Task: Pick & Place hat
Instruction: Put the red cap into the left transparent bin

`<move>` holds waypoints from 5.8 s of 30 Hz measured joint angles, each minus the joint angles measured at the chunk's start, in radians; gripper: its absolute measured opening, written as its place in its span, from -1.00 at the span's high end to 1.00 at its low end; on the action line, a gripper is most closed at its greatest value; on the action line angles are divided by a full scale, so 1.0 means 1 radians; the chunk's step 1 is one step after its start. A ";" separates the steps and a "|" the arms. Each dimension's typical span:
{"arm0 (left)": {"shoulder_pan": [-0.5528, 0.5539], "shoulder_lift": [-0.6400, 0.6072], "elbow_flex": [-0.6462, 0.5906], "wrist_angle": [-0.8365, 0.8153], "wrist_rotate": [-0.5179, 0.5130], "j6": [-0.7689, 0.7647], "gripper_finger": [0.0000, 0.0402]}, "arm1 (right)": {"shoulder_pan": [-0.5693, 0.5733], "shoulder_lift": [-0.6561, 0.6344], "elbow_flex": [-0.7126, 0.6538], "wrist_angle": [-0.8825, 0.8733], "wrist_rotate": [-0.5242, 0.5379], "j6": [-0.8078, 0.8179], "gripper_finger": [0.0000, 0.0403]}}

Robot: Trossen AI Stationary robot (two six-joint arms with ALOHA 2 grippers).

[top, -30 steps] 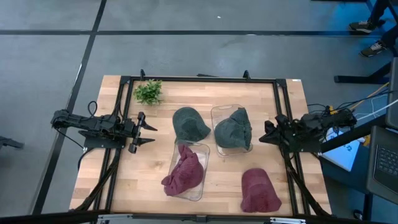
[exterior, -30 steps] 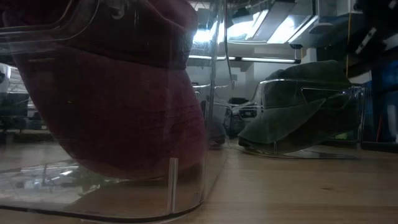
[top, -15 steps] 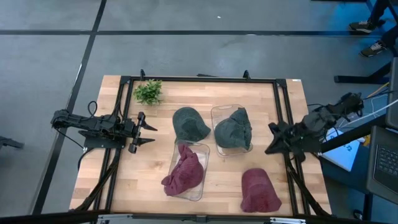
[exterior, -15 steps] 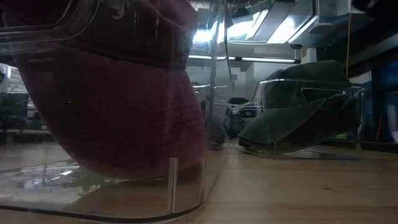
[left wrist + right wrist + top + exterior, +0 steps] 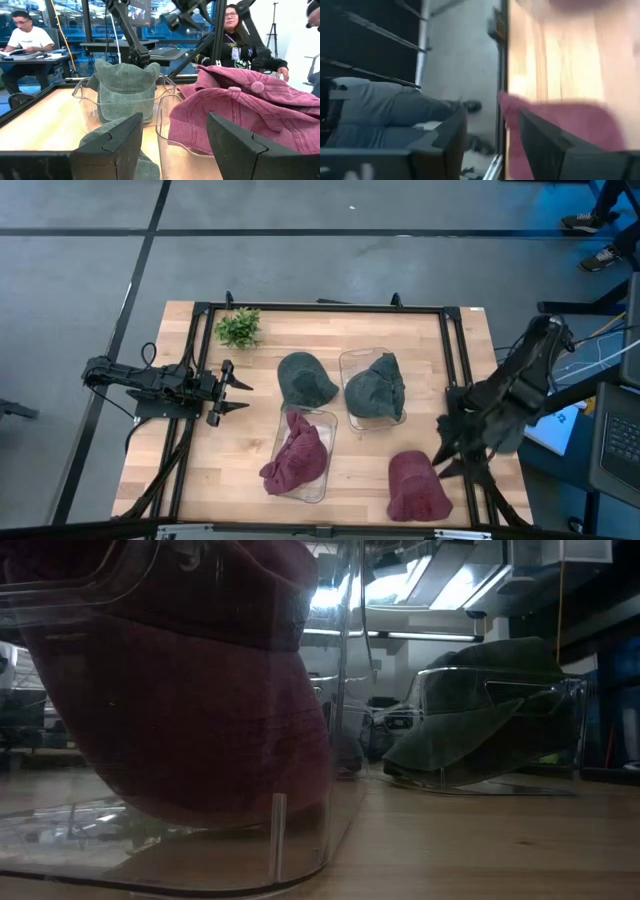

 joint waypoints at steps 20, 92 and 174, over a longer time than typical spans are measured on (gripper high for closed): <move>0.000 0.000 0.000 0.000 0.000 0.000 -0.05 | 0.072 0.560 0.182 -0.060 -0.202 0.748 0.13; 0.000 0.000 0.000 0.000 0.000 0.000 -0.07 | 0.000 0.845 0.177 0.261 -0.020 0.590 0.97; 0.000 0.000 0.000 0.000 0.000 0.000 -0.05 | -0.217 0.396 0.180 0.906 0.539 -0.188 0.99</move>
